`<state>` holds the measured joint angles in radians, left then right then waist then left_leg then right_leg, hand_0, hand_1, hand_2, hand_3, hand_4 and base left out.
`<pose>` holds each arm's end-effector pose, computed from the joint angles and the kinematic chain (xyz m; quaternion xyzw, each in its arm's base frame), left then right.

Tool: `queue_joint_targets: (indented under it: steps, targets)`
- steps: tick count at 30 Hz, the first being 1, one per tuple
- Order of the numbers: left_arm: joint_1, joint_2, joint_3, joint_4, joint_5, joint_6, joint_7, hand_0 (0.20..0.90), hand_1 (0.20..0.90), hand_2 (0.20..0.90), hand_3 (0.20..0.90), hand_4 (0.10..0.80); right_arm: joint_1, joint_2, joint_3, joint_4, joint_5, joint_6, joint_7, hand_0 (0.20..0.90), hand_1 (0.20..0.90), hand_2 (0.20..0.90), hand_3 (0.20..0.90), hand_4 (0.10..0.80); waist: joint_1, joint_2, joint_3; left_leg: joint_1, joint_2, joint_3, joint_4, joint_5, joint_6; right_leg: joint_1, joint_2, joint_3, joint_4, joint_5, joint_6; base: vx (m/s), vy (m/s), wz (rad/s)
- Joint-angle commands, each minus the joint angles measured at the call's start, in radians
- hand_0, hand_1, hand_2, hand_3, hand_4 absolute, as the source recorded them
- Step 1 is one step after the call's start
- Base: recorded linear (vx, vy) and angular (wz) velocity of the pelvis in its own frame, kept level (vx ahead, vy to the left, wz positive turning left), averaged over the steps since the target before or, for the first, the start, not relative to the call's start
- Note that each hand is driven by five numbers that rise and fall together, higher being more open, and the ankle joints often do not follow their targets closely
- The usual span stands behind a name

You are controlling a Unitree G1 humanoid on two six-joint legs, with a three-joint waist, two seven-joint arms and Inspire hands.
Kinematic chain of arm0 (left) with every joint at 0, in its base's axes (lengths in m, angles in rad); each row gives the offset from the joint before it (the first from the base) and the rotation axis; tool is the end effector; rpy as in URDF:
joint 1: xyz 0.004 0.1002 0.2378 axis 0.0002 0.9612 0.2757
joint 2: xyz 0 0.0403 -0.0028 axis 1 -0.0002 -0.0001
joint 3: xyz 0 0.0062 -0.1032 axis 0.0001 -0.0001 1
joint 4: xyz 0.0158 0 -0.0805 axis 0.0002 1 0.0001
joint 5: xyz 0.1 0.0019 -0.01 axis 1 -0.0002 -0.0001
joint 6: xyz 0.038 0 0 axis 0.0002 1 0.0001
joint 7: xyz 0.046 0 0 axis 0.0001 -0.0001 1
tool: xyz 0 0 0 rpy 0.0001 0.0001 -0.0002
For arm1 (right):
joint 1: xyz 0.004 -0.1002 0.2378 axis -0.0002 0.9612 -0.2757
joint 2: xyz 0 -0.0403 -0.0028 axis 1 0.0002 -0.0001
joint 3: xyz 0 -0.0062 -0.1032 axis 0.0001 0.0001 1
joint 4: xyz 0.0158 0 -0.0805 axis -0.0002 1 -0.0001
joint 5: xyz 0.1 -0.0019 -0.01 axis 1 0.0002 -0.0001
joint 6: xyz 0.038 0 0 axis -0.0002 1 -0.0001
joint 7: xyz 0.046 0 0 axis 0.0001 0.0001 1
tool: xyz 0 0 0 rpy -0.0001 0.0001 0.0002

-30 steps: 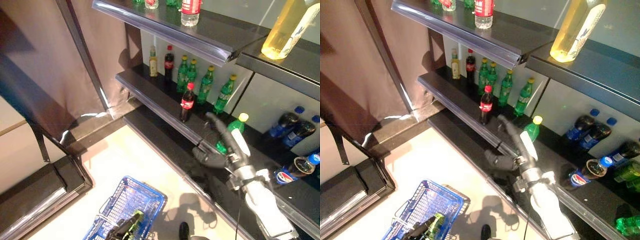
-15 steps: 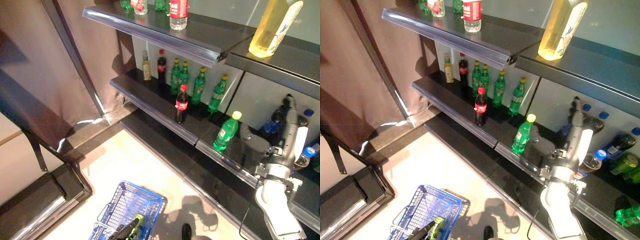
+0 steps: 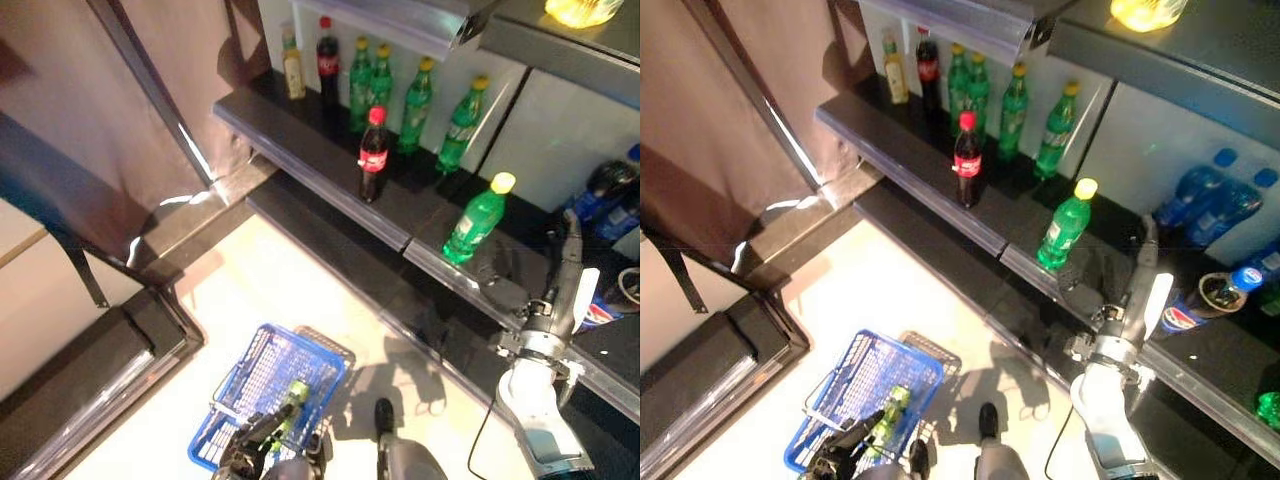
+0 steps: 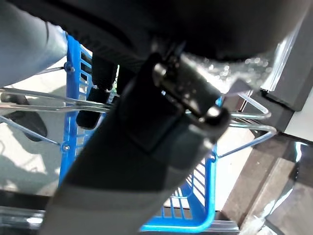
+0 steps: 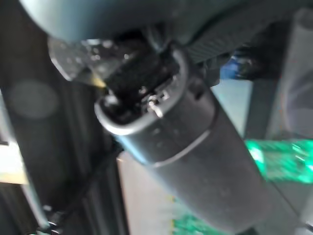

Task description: Pick up the drink and place into the basket.

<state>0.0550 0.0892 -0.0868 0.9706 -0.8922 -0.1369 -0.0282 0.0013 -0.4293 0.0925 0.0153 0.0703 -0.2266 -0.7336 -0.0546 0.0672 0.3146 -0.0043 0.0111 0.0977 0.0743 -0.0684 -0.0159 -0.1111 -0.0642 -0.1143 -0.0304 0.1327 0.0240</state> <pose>0.0994 0.1753 -0.1075 -0.3159 0.3875 0.2104 0.8401 0.2018 -0.2094 0.0615 -0.1283 -0.1476 -0.2923 0.9361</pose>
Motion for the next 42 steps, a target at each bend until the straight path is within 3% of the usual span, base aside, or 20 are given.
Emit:
queue_joint_targets:
  steps: [1,7,17,30,42]
  targets:
    - [0.041,0.023,-0.054,-0.043,-0.030,-0.049,-0.001,0.300,0.300,0.300,0.200,0.100,-0.188,-0.003,-0.015,-0.069,-0.013,-0.115,-0.104,0.900,0.900,0.900,0.900,0.800,0.022,-0.036,0.032,-0.187,-0.055,0.007,0.212,-0.009,0.042,-0.029,-0.036,0.011,0.192,-0.140,-0.009,-0.168,0.010,0.14]
    - [-0.024,0.029,-0.086,-0.050,-0.066,-0.069,-0.003,0.300,0.300,0.300,0.200,0.100,-0.375,0.018,-0.009,-0.006,-0.017,-0.091,-0.238,0.900,0.900,0.900,0.900,0.800,0.031,-0.024,0.115,-0.302,-0.058,0.002,0.307,0.004,0.038,-0.127,-0.029,0.002,0.262,-0.153,-0.034,-0.117,0.007,0.11]
    - [-0.068,0.033,-0.114,-0.053,-0.109,-0.075,-0.027,0.300,0.300,0.300,0.200,0.100,-0.513,0.002,-0.029,0.000,-0.019,-0.043,-0.337,0.900,0.900,0.900,0.900,0.800,0.028,0.011,0.179,-0.389,-0.063,0.007,0.343,0.042,0.035,-0.218,-0.018,0.010,0.303,-0.153,-0.047,-0.038,0.016,0.02]
    - [-0.079,0.021,-0.158,-0.090,-0.132,-0.069,-0.049,0.300,0.300,0.300,0.200,0.100,-0.655,-0.058,-0.061,0.054,0.030,0.002,-0.380,0.900,0.900,0.900,0.900,0.800,0.035,0.057,0.205,-0.444,-0.070,0.007,0.374,0.082,0.025,-0.274,-0.017,0.018,0.335,-0.165,-0.060,-0.006,0.008,-0.03]
    - [-0.094,0.046,-0.175,-0.106,-0.152,-0.042,-0.047,0.300,0.300,0.300,0.200,0.100,-0.871,-0.138,-0.025,0.186,0.144,0.056,-0.297,0.900,0.900,0.900,0.900,0.800,0.066,0.079,0.205,-0.475,-0.077,0.008,0.356,0.101,0.019,-0.329,-0.021,0.016,0.343,-0.157,-0.058,-0.008,-0.005,0.02]
